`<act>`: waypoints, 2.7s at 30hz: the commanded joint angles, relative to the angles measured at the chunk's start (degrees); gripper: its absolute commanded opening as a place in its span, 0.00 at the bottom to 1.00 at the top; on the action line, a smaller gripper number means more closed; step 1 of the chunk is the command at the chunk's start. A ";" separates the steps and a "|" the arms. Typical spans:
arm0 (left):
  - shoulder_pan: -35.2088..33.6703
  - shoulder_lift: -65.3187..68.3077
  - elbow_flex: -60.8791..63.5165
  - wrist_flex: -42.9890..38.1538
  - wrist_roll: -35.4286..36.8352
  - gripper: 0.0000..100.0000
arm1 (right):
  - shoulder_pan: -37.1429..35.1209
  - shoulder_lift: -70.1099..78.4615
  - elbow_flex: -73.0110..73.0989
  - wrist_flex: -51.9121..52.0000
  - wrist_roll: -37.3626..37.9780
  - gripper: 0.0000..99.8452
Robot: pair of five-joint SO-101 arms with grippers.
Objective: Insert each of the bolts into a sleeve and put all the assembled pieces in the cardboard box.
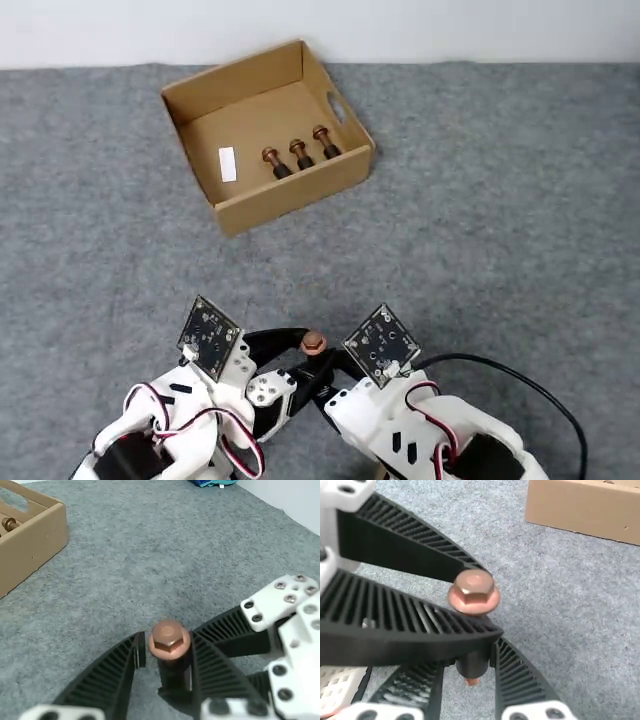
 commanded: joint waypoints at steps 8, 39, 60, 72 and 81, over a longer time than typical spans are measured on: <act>-0.79 -0.18 -8.31 5.10 0.00 0.14 | -0.04 -0.31 -0.26 -1.45 0.44 0.01; -42.29 -0.62 21.32 -2.55 -20.13 0.00 | 19.03 -0.75 0.35 -2.15 0.35 0.01; -46.15 -0.26 22.90 -3.16 -10.11 0.00 | 35.03 -0.13 -0.88 -4.97 -2.46 0.01; -46.15 -0.26 22.90 -3.16 -9.85 0.00 | 33.80 46.55 -25.93 -33.98 -3.87 0.01; -46.15 -0.26 22.90 -3.16 -9.76 0.00 | 31.25 95.87 -66.73 -44.70 1.67 0.01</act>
